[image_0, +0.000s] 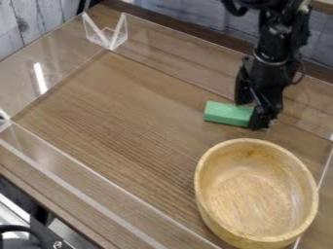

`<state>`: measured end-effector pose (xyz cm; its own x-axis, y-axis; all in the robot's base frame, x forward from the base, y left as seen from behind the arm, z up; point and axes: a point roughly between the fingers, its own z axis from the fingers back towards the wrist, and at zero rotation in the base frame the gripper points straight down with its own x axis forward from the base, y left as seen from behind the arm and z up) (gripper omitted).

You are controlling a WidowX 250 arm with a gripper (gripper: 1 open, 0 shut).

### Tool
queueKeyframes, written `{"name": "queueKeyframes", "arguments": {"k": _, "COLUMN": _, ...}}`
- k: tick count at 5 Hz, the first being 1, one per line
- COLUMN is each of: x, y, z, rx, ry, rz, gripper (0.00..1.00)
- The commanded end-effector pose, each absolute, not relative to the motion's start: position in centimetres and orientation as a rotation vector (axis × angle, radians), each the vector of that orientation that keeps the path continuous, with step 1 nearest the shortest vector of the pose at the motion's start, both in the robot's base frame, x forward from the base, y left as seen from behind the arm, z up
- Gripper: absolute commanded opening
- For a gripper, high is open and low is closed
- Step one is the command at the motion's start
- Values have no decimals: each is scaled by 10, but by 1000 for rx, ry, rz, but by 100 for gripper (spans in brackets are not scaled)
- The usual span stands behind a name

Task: Put green object into wooden bowl

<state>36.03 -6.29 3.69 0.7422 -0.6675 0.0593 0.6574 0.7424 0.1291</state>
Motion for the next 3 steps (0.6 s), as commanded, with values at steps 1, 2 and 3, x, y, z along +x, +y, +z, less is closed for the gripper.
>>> {"name": "queueKeyframes", "arguments": {"k": 1, "x": 367, "y": -61, "z": 67, "rx": 103, "ry": -196, "rz": -698, "gripper": 100}}
{"name": "queueKeyframes", "arguments": {"k": 2, "x": 375, "y": -64, "z": 78, "rx": 100, "ry": -220, "rz": -665, "gripper": 100}}
{"name": "queueKeyframes", "arguments": {"k": 3, "x": 379, "y": -68, "z": 89, "rx": 91, "ry": -247, "rz": -628, "gripper": 100}}
